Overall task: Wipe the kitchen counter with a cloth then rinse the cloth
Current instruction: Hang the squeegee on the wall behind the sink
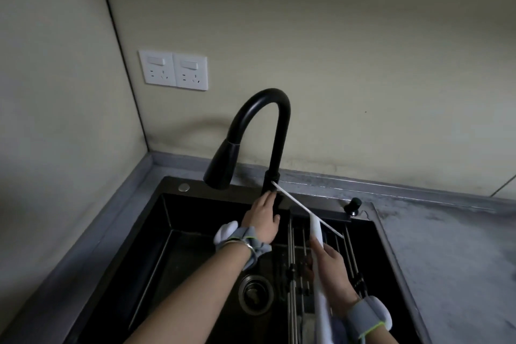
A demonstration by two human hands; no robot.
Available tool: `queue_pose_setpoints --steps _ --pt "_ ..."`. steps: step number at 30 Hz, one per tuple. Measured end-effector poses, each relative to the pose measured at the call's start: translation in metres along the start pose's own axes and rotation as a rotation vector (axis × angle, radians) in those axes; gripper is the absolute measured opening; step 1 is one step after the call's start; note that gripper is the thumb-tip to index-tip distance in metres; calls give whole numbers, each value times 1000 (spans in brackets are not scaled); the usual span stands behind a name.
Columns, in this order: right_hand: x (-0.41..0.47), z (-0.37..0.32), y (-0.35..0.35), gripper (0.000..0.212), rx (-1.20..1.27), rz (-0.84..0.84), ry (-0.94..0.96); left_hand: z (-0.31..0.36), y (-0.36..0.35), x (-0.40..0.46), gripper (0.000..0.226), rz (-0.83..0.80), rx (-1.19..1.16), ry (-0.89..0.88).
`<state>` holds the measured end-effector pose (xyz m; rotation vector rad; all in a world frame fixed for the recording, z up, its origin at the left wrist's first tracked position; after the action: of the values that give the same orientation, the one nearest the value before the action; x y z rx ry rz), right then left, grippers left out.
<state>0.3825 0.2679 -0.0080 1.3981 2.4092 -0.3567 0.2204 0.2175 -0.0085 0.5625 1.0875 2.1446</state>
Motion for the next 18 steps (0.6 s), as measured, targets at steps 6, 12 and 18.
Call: queue_pose_setpoints --steps 6,12,18 --pt "12 -7 17 29 -50 31 -7 9 -21 37 59 -115 123 -21" --pt "20 -2 20 24 -81 32 -10 2 -25 26 52 -39 110 -14" --pt "19 -4 14 28 -57 10 -17 4 -27 20 56 -41 142 -47"
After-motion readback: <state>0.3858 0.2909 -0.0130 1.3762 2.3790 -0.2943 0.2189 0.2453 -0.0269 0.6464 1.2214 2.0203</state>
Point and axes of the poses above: each hand's wrist, its own x-axis towards the middle knuckle, its own y-axis out of the back of the hand, z = x × y, the point moved 3 cm from there along x, towards the middle knuckle, and after that the axes turned 7 degrees about z, right-handed, at the moved point
